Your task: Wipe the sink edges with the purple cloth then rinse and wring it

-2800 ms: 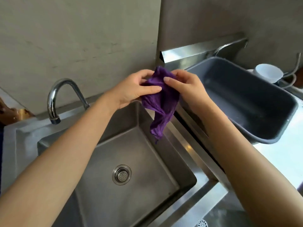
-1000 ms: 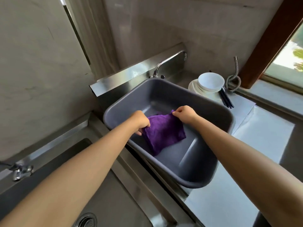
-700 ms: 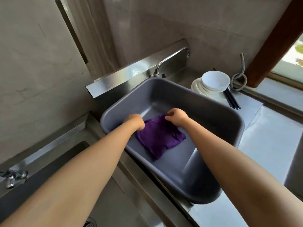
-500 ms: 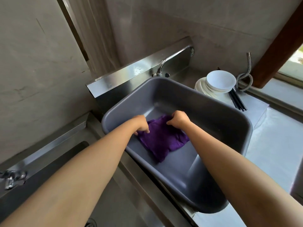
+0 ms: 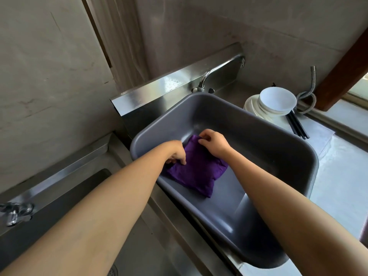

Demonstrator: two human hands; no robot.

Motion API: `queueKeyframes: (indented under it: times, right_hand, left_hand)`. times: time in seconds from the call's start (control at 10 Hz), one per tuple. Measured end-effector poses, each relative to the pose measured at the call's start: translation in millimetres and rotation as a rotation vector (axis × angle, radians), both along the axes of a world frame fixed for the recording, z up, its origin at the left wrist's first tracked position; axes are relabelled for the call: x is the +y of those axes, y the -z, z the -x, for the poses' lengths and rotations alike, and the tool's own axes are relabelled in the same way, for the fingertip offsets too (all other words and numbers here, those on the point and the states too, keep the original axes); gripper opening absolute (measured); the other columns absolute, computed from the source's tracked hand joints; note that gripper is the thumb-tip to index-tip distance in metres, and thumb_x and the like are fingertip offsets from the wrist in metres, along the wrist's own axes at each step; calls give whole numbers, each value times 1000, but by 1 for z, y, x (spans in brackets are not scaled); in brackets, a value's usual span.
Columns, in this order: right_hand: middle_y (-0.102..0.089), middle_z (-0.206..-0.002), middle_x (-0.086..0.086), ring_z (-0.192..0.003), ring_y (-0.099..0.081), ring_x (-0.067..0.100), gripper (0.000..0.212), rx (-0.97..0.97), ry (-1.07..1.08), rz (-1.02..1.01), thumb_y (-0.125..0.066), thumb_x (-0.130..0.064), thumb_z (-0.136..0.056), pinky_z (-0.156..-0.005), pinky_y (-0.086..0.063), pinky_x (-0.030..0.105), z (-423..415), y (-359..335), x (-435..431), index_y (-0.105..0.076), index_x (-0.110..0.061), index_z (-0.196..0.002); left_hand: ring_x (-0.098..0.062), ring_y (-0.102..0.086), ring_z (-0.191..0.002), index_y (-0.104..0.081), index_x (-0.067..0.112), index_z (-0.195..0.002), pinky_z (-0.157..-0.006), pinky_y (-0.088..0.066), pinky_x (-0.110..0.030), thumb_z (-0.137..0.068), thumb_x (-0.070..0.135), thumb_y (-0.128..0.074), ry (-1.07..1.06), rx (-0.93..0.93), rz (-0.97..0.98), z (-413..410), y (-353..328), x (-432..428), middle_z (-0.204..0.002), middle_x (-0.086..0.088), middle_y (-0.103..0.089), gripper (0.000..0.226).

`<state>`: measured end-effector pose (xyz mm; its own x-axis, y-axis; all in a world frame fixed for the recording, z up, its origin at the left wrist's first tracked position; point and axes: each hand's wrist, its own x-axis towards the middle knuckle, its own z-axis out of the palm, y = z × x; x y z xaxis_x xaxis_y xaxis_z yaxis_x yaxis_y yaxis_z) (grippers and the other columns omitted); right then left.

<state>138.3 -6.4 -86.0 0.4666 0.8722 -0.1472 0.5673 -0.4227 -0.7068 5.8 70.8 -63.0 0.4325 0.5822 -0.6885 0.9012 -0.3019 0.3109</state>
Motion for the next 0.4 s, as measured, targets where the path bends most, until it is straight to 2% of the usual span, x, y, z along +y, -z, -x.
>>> queueKeyframes:
  times: [0.1,0.2,0.3,0.4]
  right_hand:
    - [-65,-109,13,-104,-57,26,22,27,61,-27,-58,-17,-89,-79,-38,23,8,0,9,-61,-6,-108]
    - [-61,-119,14,-112,-54,31,30,-4,118,86,-56,-22,-89,-89,-42,31,16,2,19,-56,-5,-115]
    - [-51,-130,16,-121,-44,37,43,-152,43,278,-53,-25,-88,-98,-41,42,22,-2,26,-45,-6,-125]
    - [-54,-126,17,-116,-49,37,41,-217,-79,363,-55,-27,-85,-94,-41,39,19,-25,34,-51,-4,-120]
  left_hand:
    - [-19,-41,-47,-51,3,-73,-47,-38,-27,-80,14,-67,2,49,-72,4,-5,6,-63,-11,-50,21]
    - [-23,-51,-50,-57,1,-87,-60,-54,-34,-84,17,-63,45,63,-156,6,-20,9,-65,-13,-55,17]
    - [-28,-59,-62,-60,-3,-101,-72,-58,-39,-88,20,-55,53,39,-135,11,-26,13,-75,-17,-60,27]
    - [-23,-59,-63,-58,1,-110,-64,-55,-37,-91,21,-52,56,-64,-59,16,-47,14,-77,-10,-60,28]
